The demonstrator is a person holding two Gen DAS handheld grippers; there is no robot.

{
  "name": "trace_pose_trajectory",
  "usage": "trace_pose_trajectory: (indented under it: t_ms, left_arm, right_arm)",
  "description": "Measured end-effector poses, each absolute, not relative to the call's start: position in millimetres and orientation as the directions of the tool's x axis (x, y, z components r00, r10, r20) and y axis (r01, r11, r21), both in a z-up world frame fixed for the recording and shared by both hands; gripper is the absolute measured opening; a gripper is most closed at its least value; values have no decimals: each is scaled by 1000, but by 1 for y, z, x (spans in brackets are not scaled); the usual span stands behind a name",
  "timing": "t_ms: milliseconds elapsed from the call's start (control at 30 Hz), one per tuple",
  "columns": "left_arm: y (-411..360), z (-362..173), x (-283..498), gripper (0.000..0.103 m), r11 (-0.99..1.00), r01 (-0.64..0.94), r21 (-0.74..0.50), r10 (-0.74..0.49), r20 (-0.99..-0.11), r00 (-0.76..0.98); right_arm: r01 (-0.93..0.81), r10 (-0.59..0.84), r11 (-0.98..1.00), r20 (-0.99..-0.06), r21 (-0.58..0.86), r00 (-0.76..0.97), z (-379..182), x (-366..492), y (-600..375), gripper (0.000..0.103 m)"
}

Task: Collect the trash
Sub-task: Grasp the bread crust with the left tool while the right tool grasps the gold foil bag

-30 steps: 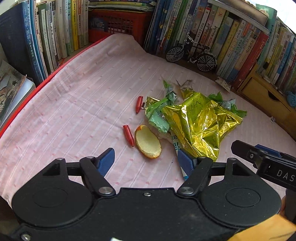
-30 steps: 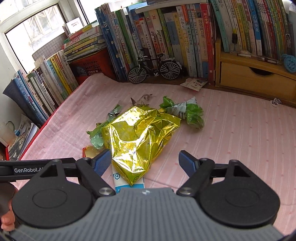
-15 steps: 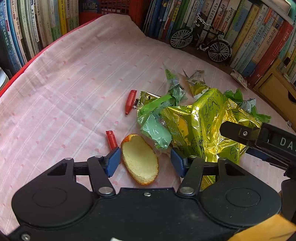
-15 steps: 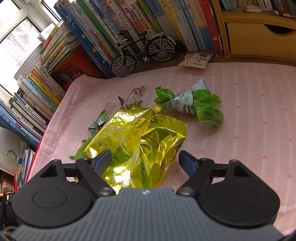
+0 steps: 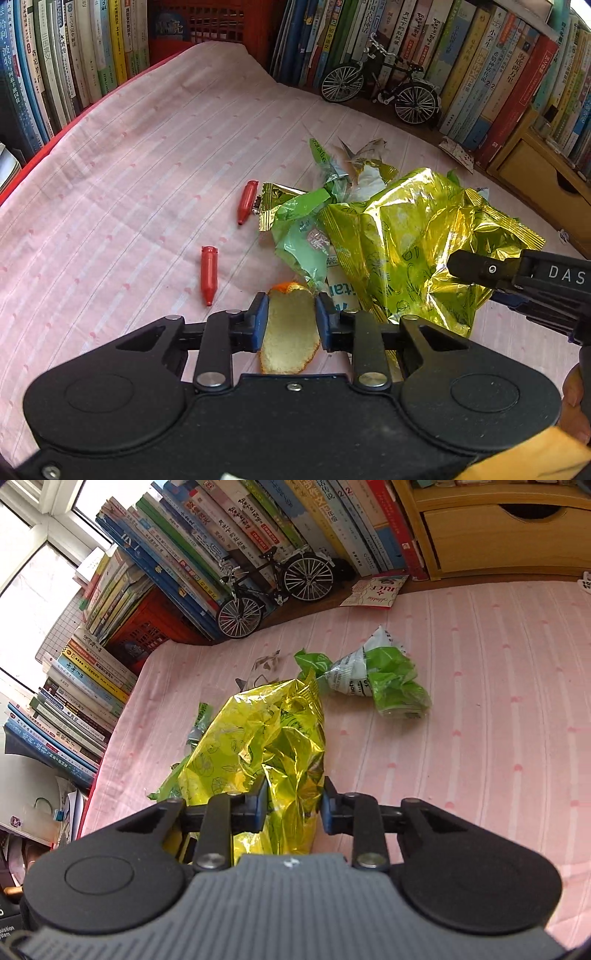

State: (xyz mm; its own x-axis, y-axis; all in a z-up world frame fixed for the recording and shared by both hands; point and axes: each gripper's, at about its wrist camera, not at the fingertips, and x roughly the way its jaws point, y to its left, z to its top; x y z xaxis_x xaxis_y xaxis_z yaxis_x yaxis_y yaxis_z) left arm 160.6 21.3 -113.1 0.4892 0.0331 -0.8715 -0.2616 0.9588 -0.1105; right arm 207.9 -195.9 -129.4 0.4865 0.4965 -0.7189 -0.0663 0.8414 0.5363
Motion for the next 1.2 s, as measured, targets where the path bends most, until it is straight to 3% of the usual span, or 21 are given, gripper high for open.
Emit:
trace_pose_trajectory:
  t_ms: [700,867,933,967,1200]
  left_arm:
    - [34,-41,66,23,959,-225,-173,-14,-821,570]
    - [41,-46,42,25,962,-210,-174,-34,-841,540]
    - [41,-56,35,45,968,-205,-148,-21,-853,521]
    - [42,-62,31,49,969,-206,-133,-10,-861,509]
    - [40,-105,11,58,971,-218,-101,3,-903,430]
  right_arm:
    - [16,316,907,-703,422,637,-60,118,-215,32]
    - [18,289,917,-693,399,660,-47,95,-204,32]
    - [26,277,921,-698,390,660,-45,87,-200,33]
    - [26,272,924,-703,382,657,-43,82,-197,33]
    - [28,235,945,-733,327,638,-46,56,-192,33]
